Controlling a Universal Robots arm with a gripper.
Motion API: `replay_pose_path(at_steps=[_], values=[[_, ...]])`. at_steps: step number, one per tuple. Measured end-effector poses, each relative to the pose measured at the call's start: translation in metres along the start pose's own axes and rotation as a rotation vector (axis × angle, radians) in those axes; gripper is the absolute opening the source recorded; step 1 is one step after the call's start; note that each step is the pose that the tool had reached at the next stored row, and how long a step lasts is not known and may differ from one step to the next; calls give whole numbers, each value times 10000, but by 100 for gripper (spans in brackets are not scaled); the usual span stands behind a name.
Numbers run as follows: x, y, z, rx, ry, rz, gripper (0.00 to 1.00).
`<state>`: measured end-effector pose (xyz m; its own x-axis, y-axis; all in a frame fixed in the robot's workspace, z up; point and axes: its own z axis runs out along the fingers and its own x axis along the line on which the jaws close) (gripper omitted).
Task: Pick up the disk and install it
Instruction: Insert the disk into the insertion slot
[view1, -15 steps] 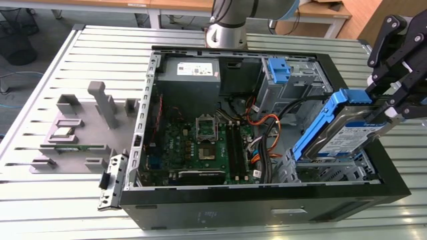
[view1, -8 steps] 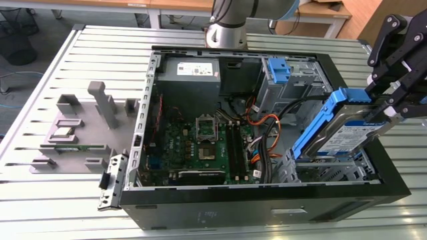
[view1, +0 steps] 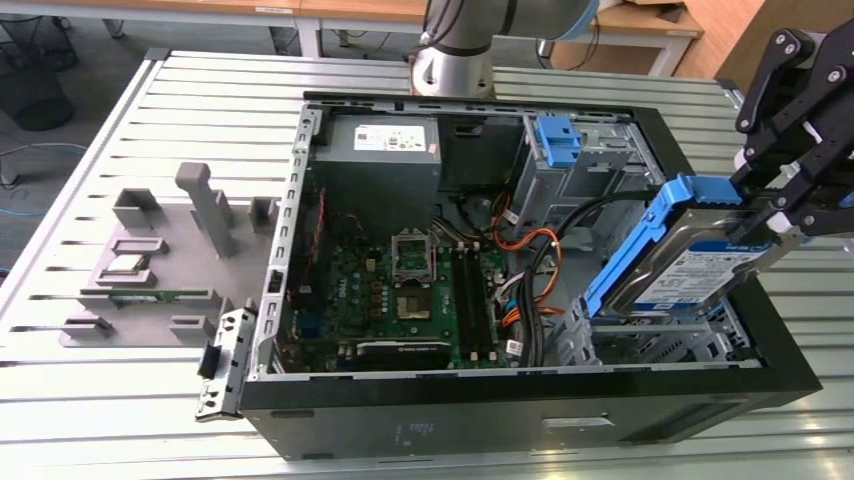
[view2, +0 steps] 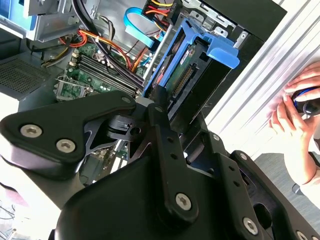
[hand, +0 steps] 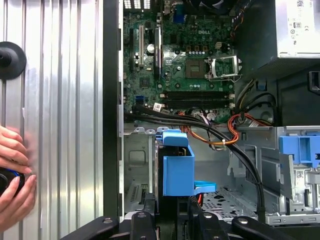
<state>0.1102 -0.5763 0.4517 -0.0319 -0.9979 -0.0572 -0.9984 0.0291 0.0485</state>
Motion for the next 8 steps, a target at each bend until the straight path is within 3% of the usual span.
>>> replay_pose_path(at_steps=[8], values=[[1, -1, 16, 0, 2, 1, 35]])
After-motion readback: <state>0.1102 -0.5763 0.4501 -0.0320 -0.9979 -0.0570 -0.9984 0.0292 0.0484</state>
